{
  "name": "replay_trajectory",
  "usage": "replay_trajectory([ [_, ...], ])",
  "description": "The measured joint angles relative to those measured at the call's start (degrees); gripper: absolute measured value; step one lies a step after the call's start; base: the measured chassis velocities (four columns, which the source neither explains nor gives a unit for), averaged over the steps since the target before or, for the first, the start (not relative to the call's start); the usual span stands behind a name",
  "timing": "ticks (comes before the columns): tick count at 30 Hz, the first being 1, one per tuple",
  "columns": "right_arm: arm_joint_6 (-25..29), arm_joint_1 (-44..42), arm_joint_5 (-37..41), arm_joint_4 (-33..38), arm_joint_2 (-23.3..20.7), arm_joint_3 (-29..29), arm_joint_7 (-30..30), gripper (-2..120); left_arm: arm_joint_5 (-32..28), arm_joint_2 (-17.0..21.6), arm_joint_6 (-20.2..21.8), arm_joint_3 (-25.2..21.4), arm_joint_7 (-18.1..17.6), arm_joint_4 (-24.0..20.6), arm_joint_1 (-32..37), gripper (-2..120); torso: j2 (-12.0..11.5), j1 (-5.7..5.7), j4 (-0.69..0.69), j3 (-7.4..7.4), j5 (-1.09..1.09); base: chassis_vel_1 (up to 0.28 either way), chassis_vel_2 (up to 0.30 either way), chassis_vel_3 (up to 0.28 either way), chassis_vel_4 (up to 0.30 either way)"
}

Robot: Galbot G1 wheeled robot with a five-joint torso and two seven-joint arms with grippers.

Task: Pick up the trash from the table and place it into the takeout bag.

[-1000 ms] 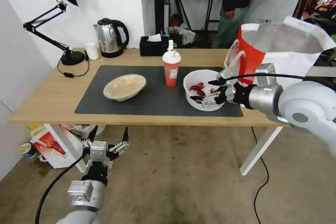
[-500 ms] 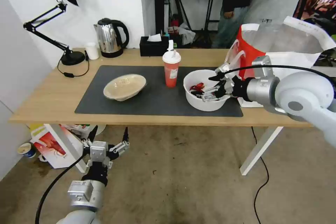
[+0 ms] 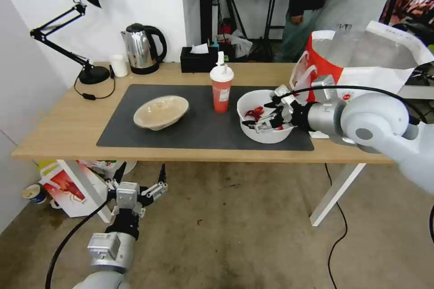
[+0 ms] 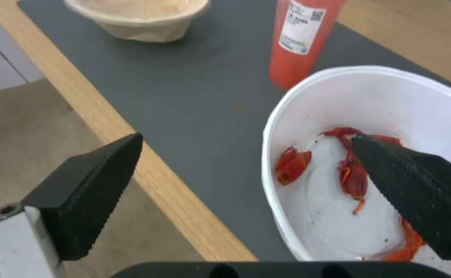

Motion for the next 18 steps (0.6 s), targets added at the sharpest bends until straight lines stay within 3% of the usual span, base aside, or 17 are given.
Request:
replay_trajectory([
  [18, 0.0, 8.6, -0.26, -7.74, 3.93, -12.12, -0.22, 100, 0.0, 0.0, 0.0, 0.0, 0.0, 0.0, 0.0, 100, 0.0, 0.0, 0.0, 0.0, 0.0, 0.0, 0.0, 0.0, 0.0],
])
